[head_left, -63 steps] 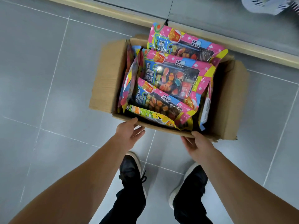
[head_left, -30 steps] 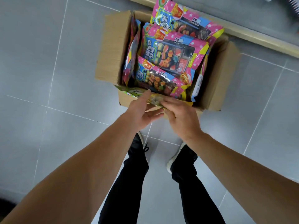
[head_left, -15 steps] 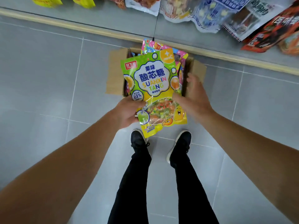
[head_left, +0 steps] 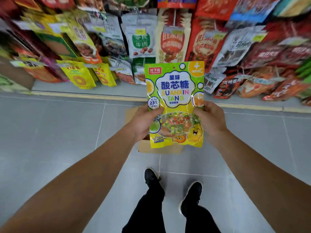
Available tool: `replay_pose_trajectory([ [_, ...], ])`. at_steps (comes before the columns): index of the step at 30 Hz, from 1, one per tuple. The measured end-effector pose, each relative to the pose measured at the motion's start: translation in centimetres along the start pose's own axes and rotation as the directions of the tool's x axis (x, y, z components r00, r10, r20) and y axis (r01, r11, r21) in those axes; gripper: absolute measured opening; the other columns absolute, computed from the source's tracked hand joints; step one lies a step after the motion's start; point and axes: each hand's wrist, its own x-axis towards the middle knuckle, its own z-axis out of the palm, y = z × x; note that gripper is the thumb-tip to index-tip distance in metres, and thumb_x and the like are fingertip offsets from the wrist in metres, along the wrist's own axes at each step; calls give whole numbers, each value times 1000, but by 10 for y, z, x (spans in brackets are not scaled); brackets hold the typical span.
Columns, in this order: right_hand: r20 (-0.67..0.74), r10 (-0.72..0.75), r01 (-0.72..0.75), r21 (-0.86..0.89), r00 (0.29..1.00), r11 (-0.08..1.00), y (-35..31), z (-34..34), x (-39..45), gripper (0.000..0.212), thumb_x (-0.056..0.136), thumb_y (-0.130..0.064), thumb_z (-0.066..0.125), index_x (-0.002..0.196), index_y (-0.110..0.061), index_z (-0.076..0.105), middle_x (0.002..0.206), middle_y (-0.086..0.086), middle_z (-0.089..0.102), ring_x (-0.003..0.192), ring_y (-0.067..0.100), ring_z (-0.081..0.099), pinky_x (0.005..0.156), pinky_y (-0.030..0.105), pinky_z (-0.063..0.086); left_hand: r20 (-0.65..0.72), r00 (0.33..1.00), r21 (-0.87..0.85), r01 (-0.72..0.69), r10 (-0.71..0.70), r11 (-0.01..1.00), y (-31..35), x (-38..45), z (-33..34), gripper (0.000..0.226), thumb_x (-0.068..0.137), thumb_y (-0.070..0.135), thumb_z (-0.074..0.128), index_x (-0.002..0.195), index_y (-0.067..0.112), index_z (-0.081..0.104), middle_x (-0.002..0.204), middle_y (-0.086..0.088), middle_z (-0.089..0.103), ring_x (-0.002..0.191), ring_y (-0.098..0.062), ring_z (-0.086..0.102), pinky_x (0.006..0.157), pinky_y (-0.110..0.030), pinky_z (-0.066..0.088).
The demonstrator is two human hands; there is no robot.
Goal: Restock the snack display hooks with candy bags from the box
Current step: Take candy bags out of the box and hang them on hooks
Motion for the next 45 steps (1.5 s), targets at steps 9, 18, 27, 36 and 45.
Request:
replay_pose_trajectory([
  [9,-42,-219,222,57,975,973,-75,-119,-68,29,65,-29,62,88,-12,69,78,12,68,72,16,56,68,38,45,38,974,8,-222,222,975,61,-96,99,85,84,26,76,151,13,26,149,1,40,138,-20,37,116,-47,27],
  [18,-124,-396,413,182,910,893,-124,-262,-124,22,85,-1,62,85,-22,68,88,-1,73,87,22,67,81,36,51,116,876,58,-476,467,878,99,-196,220,62,91,23,68,146,15,40,144,6,45,141,-19,33,114,-45,25],
  [27,-203,-482,521,243,852,818,-180,-367,-137,13,82,-8,67,84,-21,69,97,4,73,97,25,67,95,44,50,183,790,81,-606,585,792,156,-242,316,85,89,28,70,154,13,17,160,-2,23,146,-25,25,119,-51,17],
  [36,-216,-427,476,489,878,731,-257,-431,-82,22,89,-1,64,110,-8,66,121,16,65,114,25,58,106,42,40,195,695,143,-718,692,681,248,-216,397,75,86,27,73,147,7,34,152,-2,38,139,-23,36,105,-36,29],
  [45,-315,-431,530,593,846,606,-325,-482,25,57,71,-10,74,126,-16,62,137,9,59,127,29,53,110,49,39,279,607,40,-782,744,623,351,-160,474,71,84,32,75,141,11,38,137,6,47,126,-16,42,106,-35,30],
])
